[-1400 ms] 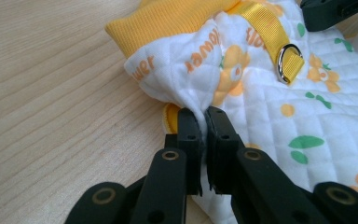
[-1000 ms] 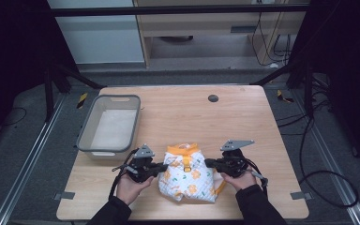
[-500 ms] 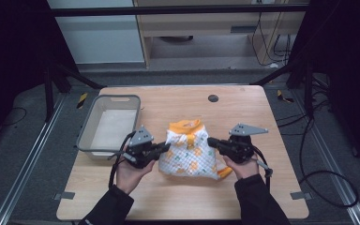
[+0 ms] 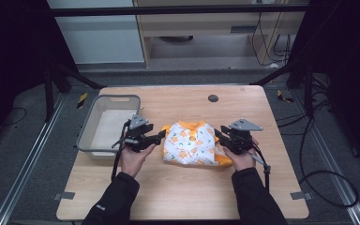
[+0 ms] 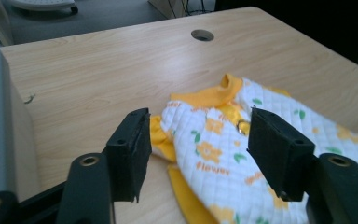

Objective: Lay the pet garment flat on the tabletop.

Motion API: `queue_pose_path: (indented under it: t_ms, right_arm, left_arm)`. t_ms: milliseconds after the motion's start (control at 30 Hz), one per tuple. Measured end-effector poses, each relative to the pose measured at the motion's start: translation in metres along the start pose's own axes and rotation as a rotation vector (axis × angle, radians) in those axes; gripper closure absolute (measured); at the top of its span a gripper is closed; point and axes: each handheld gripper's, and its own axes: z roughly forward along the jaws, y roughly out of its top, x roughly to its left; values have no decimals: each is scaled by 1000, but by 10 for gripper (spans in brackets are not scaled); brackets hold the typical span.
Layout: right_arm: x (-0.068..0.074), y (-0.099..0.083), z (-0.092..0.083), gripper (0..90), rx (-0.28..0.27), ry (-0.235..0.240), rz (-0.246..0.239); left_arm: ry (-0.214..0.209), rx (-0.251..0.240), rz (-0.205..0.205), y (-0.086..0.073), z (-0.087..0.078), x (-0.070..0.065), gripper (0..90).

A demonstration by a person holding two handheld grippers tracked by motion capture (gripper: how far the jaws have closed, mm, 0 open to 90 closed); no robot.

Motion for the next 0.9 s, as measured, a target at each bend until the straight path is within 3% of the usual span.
queue_pose_path:
  t_ms: [33,67,167,200,300,400,467,500,700,900]
  right_arm:
    - [0,0,0,638,0,0,0]
    - [-3,-4,-12,610,7,12,-5]
    - [-4,-9,-21,577,14,28,-15]
    - [-4,-18,-31,554,36,49,-30]
    - [-3,-27,-37,532,56,67,-38]
    - [2,-48,-42,507,96,124,-60]
    - [3,-51,-42,506,105,129,-63]
    - [6,-59,-39,497,138,144,-73]
    - [12,-67,-30,487,169,157,-92]
    - [20,-74,-18,514,213,172,-136]
  left_arm:
    - [0,0,0,0,0,0,358]
    - [3,23,33,-8,-9,0,336]
    - [3,52,65,-18,-16,-1,322]
    - [2,87,89,-31,-21,-5,316]
    - [-16,107,96,-41,-23,-7,309]
    - [-39,146,121,-66,-20,-12,309]
    - [-50,164,110,-71,-17,-12,310]
    - [-54,183,107,-74,-13,-13,311]
    - [-61,182,104,-76,-3,-16,341]
    - [-81,215,92,-79,18,-22,389]
